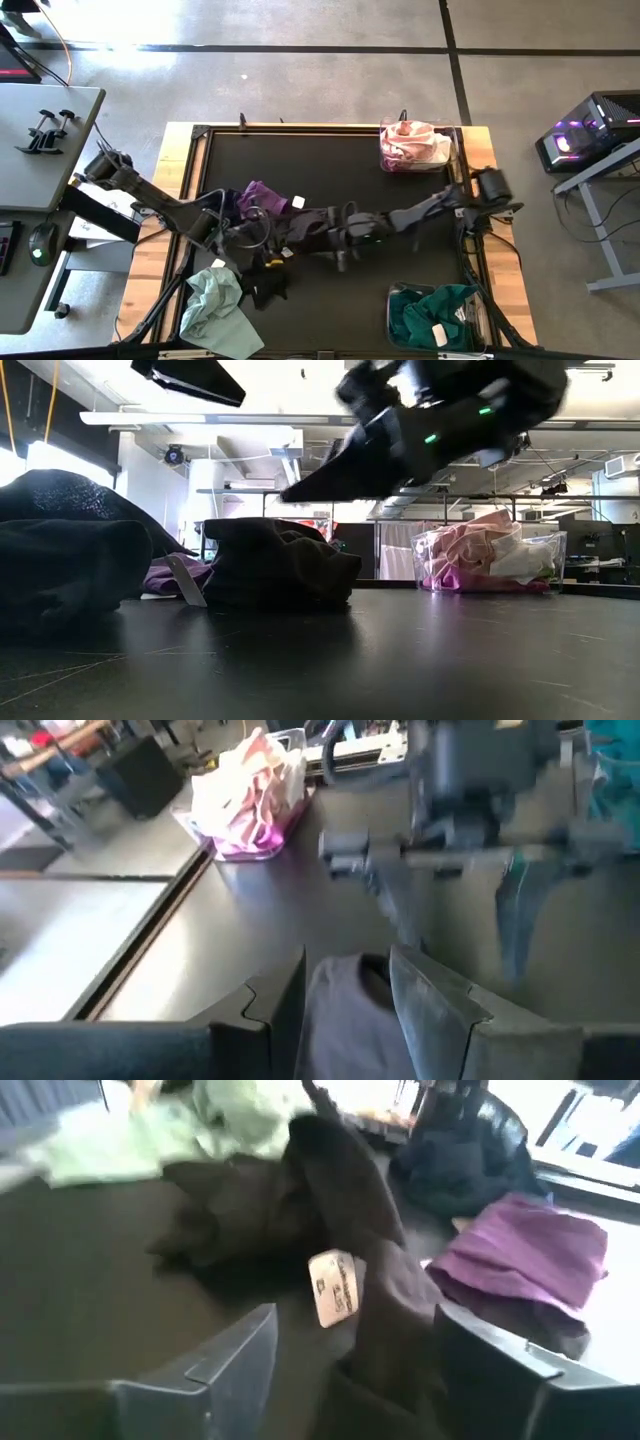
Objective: Sort towels by color in basket
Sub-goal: Put the top black towel into the bottom transparent bin
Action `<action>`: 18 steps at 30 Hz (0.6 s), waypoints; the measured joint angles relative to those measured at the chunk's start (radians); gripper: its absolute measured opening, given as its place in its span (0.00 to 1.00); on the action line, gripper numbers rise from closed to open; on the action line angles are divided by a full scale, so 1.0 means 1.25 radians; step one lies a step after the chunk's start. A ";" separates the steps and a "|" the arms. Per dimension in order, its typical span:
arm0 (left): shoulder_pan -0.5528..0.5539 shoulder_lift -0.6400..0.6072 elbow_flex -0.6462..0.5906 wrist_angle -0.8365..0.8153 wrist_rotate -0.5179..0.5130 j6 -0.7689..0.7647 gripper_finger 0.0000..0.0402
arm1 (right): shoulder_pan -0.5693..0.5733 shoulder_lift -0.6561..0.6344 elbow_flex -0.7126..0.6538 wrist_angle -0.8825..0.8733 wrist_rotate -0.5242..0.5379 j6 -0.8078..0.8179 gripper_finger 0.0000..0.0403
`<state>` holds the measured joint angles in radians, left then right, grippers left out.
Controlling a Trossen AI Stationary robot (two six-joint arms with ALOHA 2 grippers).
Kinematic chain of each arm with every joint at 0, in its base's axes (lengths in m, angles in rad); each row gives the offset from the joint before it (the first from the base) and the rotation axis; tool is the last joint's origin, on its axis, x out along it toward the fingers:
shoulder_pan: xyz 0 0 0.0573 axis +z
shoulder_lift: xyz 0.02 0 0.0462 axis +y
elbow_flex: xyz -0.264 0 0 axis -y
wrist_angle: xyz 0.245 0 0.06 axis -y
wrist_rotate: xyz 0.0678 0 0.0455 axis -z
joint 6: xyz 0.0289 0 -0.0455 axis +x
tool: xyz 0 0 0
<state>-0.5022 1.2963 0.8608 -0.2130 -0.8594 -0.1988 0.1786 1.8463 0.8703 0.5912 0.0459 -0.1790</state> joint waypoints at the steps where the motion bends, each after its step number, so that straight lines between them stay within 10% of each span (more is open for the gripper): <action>1: -0.001 0.000 0.000 -0.006 0.000 -0.014 0.33 | -0.006 0.029 0.033 -0.024 0.002 -0.003 0.66; 9: 0.003 0.036 -0.008 -0.012 -0.004 -0.030 0.33 | -0.074 0.174 0.208 -0.257 0.009 0.087 0.59; 18: 0.006 0.062 -0.019 -0.028 -0.009 -0.070 0.33 | -0.077 0.175 0.209 -0.265 0.100 0.157 0.12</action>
<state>-0.4941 1.3742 0.8375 -0.2476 -0.8701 -0.2863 0.0827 2.0656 1.1316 0.2598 0.1703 0.0170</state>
